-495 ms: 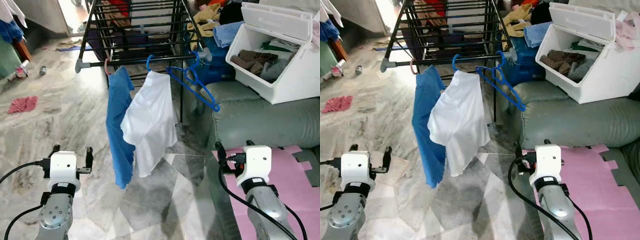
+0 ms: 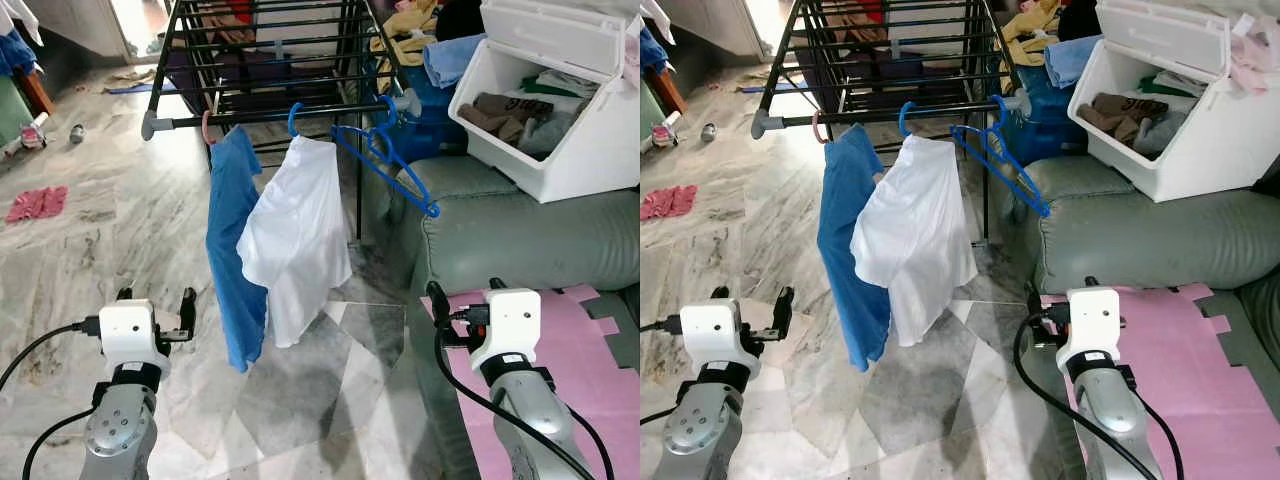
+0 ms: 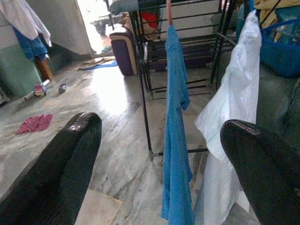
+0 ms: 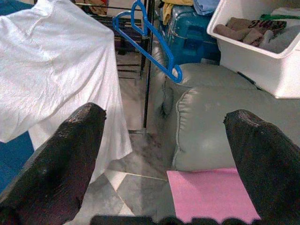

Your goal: Hang hanger

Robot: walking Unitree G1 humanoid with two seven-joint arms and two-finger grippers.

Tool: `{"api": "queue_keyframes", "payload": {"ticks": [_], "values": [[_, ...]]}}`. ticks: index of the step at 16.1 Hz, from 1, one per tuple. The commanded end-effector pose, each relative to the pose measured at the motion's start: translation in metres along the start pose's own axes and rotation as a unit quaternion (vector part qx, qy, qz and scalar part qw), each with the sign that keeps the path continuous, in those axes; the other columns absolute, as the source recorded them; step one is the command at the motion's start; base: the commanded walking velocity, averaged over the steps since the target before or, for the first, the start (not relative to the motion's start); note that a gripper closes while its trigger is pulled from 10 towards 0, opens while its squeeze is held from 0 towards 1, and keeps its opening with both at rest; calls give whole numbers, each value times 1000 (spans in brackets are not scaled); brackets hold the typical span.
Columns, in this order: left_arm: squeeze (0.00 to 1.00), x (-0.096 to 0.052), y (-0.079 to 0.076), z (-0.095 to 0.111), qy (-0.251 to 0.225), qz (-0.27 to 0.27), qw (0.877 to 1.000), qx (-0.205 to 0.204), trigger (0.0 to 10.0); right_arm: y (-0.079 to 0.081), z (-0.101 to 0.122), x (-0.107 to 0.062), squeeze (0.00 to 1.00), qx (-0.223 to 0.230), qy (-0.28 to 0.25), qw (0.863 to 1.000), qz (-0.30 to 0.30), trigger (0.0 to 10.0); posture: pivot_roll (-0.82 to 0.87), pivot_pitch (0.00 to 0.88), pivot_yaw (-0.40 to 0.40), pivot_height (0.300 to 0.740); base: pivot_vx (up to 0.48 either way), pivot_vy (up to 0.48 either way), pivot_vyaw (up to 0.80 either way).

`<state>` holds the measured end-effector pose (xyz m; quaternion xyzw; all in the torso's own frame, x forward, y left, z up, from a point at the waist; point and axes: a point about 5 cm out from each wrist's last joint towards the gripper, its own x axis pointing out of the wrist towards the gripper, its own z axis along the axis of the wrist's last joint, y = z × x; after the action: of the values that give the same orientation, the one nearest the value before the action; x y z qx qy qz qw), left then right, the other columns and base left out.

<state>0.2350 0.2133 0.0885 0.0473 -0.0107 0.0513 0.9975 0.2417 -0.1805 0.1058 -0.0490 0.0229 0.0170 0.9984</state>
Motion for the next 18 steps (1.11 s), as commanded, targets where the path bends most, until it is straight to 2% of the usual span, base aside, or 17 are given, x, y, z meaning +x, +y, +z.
{"api": "queue_keyframes", "payload": {"ticks": [1,2,5,6,8,12,15,16,18], "values": [[0,1,1,6,-14,-3,1000,-1,10000,0,3,-2,0,3,-2,1000,-1,10000,-35,80,38,740,0,0,0],[0,-1,0,2,6,12,1000,-24,10000,-1,3,-4,0,12,-1,1000,-8,10000,-31,81,38,740,0,0,0],[0,-2,2,3,10,10,1000,-12,10000,1,0,-7,0,10,5,1000,-5,10000,-21,83,40,740,0,0,0],[0,-2,2,-4,38,11,999,-9,10000,6,0,-6,0,2,6,1000,13,10000,-16,82,37,740,0,0,594],[0,-2,2,-9,58,10,998,-3,10000,12,2,-2,0,1,3,1000,24,10000,-17,81,39,740,0,0,800],[0,-1,1,-9,67,10,997,25,10000,11,2,1,0,13,4,1000,18,10000,-10,80,36,740,0,0,800],[0,0,-2,-7,67,9,997,26,10000,11,1,2,0,14,5,1000,16,10000,-12,68,34,740,0,0,800],[0,2,-7,-8,73,-10,997,8,10000,11,0,3,0,15,6,1000,14,10000,-12,67,34,740,0,0,800],[0,2,-12,-7,71,-19,997,-2,10000,9,0,5,0,15,6,1000,12,10000,-12,59,32,740,0,0,800]]}}
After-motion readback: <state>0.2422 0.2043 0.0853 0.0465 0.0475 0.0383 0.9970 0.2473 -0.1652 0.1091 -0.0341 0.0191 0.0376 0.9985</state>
